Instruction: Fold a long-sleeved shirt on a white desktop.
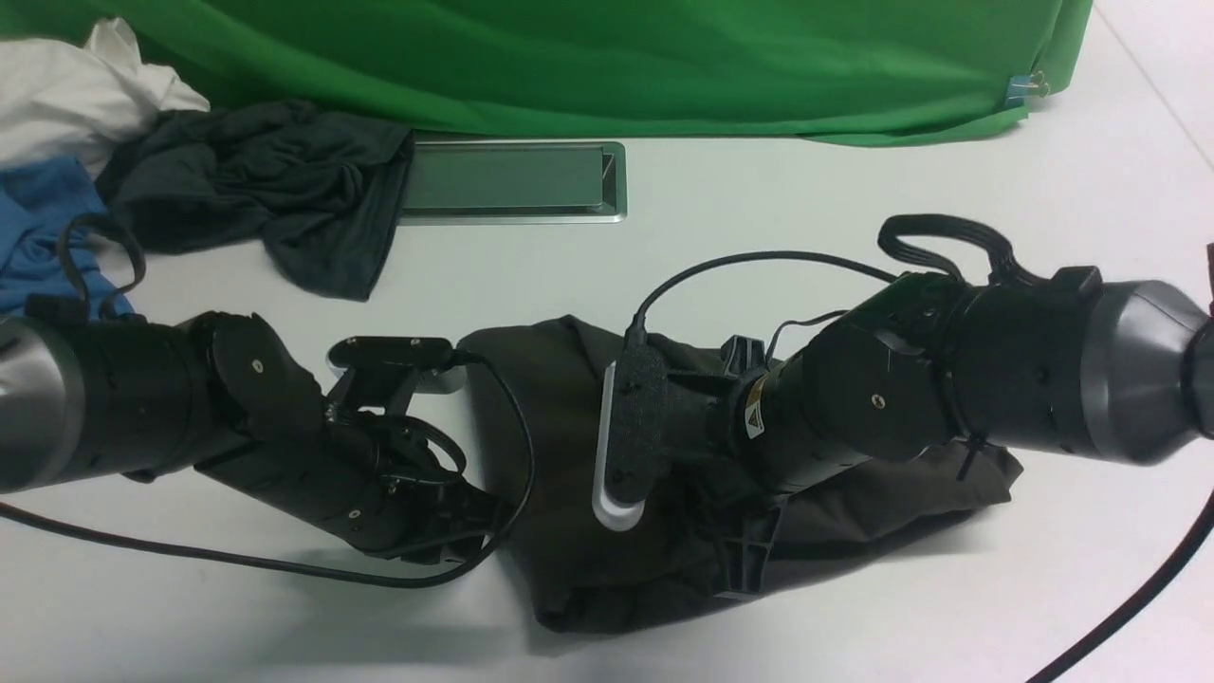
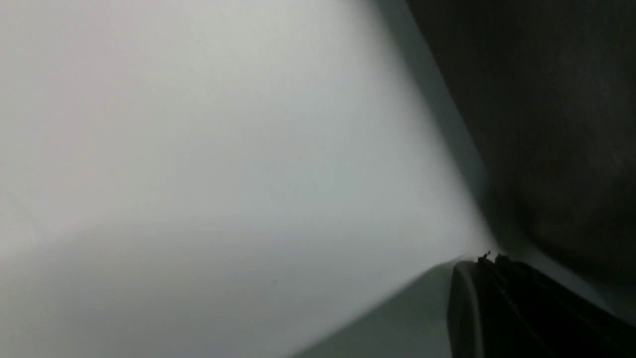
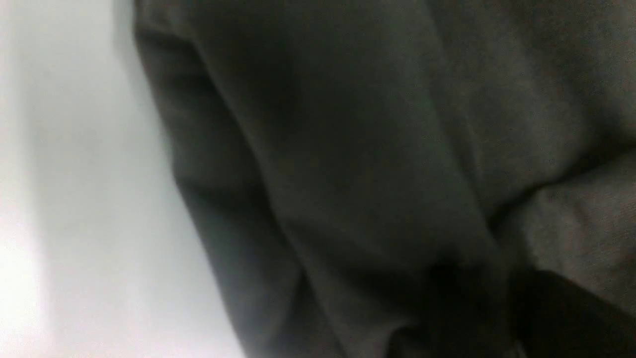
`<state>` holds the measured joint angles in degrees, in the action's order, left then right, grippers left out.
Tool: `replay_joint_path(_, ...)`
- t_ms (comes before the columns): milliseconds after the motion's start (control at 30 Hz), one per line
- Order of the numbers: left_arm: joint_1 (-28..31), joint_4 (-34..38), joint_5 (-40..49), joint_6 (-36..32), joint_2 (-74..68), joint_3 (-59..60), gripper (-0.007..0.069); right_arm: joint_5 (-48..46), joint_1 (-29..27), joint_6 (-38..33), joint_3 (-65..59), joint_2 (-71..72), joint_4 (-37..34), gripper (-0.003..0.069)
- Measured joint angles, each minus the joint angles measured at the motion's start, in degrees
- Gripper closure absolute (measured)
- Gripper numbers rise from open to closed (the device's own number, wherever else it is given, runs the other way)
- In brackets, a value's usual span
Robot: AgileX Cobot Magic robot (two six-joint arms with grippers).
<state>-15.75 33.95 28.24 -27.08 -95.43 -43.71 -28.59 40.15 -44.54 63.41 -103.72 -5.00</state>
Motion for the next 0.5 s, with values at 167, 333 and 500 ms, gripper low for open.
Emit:
replay_joint_path(167,0.00,-0.04,0.00,0.00,0.00,0.00,0.0604,-1.34,0.00,1.54,0.00,2.25,0.06,0.0463)
replay_joint_path(333,0.00,-0.04,-0.12,0.10,-0.06,0.00,0.0604,-3.24,0.00,0.50,-0.04,4.88,0.25,0.0255)
replay_joint_path(500,0.00,-0.04,-0.18,0.10,-0.06,0.00,0.0604,-1.15,0.00,0.00,-0.04,5.50,0.30,0.0182)
